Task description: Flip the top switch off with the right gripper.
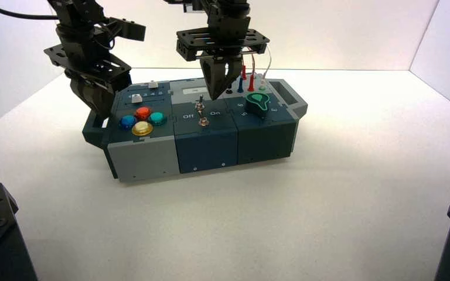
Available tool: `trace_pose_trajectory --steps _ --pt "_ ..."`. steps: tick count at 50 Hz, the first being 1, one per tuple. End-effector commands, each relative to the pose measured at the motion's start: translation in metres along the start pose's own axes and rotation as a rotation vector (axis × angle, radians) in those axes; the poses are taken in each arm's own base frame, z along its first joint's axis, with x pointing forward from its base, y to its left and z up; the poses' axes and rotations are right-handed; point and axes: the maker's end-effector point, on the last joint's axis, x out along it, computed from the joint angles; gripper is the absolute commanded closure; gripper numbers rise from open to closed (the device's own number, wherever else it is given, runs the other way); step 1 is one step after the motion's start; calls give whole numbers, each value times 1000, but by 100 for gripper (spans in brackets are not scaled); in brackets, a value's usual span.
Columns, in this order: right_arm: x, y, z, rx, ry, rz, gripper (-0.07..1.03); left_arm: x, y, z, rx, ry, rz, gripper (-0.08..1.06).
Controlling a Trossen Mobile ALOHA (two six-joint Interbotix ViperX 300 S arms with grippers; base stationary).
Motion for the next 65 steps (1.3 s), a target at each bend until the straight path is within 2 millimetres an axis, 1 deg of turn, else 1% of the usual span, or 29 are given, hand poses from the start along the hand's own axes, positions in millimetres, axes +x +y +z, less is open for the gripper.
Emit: trace_pose_trajectory --steps 1,13,20,65 --pt "-13 4 17 1 -51 11 98 2 2 3 -8 -12 0 101" --pt "-17 7 25 3 -61 18 98 2 2 3 -10 -10 -1 101" --pt "-19 12 25 5 -60 29 98 1 2 3 -6 -12 1 101" --pt "-11 23 14 6 -27 45 98 1 2 4 -7 -15 0 101"
